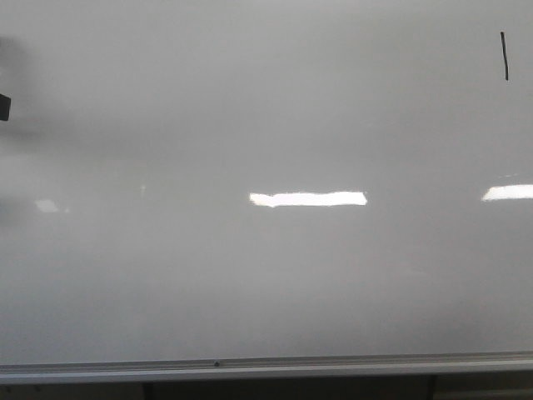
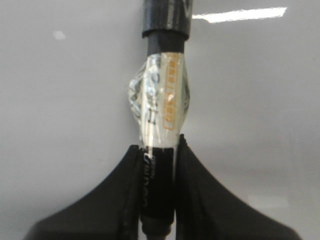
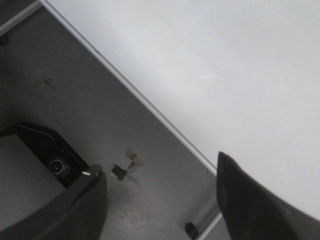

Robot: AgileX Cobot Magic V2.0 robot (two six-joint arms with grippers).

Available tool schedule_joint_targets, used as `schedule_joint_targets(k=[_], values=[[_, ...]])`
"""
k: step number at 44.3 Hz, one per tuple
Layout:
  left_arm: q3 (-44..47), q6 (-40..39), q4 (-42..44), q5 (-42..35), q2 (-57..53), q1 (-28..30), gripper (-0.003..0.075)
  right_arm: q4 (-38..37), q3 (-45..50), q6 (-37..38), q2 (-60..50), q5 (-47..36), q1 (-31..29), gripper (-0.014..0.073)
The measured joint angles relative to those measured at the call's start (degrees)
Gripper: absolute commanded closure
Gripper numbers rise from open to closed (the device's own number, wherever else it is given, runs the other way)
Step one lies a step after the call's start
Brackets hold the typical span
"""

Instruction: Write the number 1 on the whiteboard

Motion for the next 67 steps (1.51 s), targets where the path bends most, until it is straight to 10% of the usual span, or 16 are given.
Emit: schedule_joint_targets(k=[22,53,67], values=[[-0.11,0.00,0.68,3.71,2.87,-0.12,0.0264,0.00,0.00,-0.11,0.00,-0.09,0.00,0.0097],[-7.63,-9.07,17.40,60.01,-35.63,4.77,0.0257,-12.70,3.60,24.83,-10.61,-0.48,0.00,0.0097],[-10.64,-15.72,22.31,68.11,-48.52,9.26,0.0257,-12.87,13.72,31.76,-21.22,-5.02,0.00,0.0097]])
